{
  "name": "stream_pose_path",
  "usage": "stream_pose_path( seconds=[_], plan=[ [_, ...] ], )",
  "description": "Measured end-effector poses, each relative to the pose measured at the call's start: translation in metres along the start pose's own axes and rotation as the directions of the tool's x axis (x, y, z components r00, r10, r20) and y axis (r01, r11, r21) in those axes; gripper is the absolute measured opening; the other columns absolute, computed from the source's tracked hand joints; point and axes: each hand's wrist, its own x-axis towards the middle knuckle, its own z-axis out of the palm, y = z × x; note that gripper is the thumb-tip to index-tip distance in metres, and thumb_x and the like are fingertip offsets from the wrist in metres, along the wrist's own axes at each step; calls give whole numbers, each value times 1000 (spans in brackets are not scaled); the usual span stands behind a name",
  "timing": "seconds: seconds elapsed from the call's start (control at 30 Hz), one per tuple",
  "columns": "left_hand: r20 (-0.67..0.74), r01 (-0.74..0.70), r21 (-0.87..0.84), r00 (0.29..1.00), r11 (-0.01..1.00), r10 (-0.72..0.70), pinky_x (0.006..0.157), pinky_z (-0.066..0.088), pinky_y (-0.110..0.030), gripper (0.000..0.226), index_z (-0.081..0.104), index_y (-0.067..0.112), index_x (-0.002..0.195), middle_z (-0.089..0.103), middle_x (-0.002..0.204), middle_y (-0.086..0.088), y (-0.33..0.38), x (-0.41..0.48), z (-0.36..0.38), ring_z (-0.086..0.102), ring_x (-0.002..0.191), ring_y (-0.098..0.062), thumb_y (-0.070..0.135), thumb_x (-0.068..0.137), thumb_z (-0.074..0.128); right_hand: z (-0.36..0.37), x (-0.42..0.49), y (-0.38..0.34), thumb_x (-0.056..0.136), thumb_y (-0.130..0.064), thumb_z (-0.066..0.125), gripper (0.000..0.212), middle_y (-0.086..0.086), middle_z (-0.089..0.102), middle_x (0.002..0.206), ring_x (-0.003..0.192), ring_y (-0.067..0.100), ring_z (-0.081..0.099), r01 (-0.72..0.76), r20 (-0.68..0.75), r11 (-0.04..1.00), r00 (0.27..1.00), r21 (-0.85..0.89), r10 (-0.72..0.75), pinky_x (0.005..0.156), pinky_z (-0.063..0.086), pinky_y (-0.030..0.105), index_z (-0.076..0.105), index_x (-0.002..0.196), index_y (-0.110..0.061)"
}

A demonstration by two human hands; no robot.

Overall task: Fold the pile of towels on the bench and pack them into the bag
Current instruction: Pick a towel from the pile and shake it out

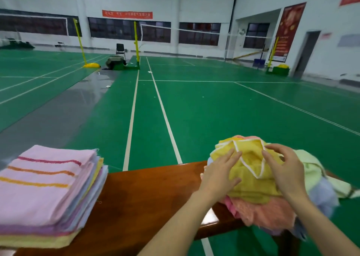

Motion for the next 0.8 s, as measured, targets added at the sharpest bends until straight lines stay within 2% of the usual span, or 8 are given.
stream_pose_path(
  seconds=[0.1,0.17,0.23,0.4,0.5,0.6,0.7,0.8],
  plan=[
    [103,-74,166,993,983,57,116,6,-39,72,12,31,150,6,158,8,7,17,7,4,146,-20,32,92,54,-1,3,18,84,-34,63,45,14,59,122,115,31,52,-130,81,991,988,-43,133,95,38,37,60,118,-4],
    [187,-108,270,981,957,58,116,1,-44,71,12,29,150,14,157,4,7,24,14,4,145,-23,30,92,54,-2,4,26,90,-28,60,44,15,56,128,117,32,52,-232,126,973,965,4,229,96,40,42,54,128,-6],
    [244,-142,343,968,929,58,115,4,-45,70,20,26,148,30,151,-4,7,26,20,18,140,-27,24,89,57,-3,5,31,90,-23,60,46,17,57,127,113,33,55,-293,136,956,948,25,287,91,42,43,50,131,-6],
    [181,-125,391,982,912,57,97,25,-40,48,49,18,129,59,115,-11,10,21,28,40,111,-30,16,82,60,2,3,29,78,-11,73,47,15,61,111,106,35,57,-338,155,940,927,-52,342,85,41,40,56,122,-3],
    [120,-38,195,993,980,15,86,36,-39,29,67,20,106,65,99,-9,-4,12,21,49,100,-31,25,78,60,11,-4,24,79,-9,71,25,14,65,93,96,34,59,-269,211,960,936,-80,280,76,40,36,68,101,2],
    [77,27,10,997,1000,-28,77,43,-39,22,68,13,85,62,91,-9,-28,-8,-2,50,92,-27,33,75,69,37,-16,12,79,-14,72,19,12,68,90,86,27,58,-162,224,986,960,-38,166,73,41,35,69,94,-2],
    [50,119,-145,992,982,-113,84,45,-35,18,65,12,88,61,100,-4,-64,-41,-34,53,97,-20,19,74,72,79,-29,-20,82,-12,68,14,4,59,89,86,20,52,-58,238,995,971,85,36,76,38,28,64,94,-8],
    [-18,273,-285,957,919,-290,65,42,-17,21,53,23,79,58,83,7,-101,-78,-63,53,77,-8,6,78,65,125,-52,-55,90,-14,58,8,-6,55,85,77,9,50,-39,344,974,938,224,-42,62,35,13,54,97,-14]
  ],
)
